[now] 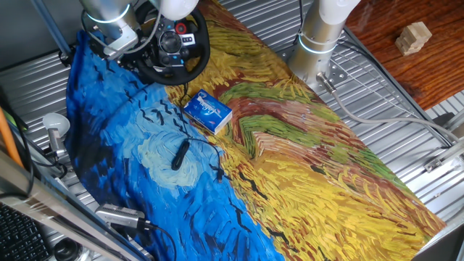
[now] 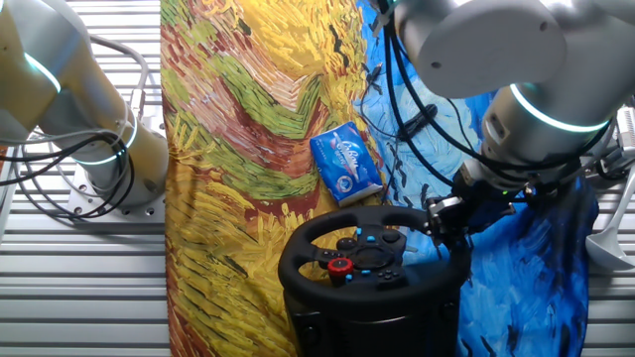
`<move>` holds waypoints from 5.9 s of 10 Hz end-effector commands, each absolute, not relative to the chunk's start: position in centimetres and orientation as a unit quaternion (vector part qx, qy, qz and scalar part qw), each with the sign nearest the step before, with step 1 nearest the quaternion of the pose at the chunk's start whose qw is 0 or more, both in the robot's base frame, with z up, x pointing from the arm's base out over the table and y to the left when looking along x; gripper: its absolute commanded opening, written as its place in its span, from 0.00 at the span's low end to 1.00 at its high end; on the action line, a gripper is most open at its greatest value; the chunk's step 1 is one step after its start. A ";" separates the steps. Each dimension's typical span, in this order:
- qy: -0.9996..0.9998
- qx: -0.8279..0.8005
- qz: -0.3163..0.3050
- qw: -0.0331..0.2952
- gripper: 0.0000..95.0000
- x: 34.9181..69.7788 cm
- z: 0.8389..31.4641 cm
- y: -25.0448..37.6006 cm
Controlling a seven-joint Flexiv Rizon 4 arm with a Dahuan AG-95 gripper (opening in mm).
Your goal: Rotate the steering wheel 90 degrees counterclockwise
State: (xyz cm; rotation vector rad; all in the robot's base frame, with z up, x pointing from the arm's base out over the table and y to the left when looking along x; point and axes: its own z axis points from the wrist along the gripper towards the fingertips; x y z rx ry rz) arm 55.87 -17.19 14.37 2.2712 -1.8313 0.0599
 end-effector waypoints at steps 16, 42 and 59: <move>-0.611 0.781 0.003 0.127 0.00 56.0 13.9 -16.6; -0.522 0.837 -0.126 0.105 0.00 55.8 12.8 -15.3; -0.493 0.856 -0.140 0.071 1.00 55.7 12.5 -15.1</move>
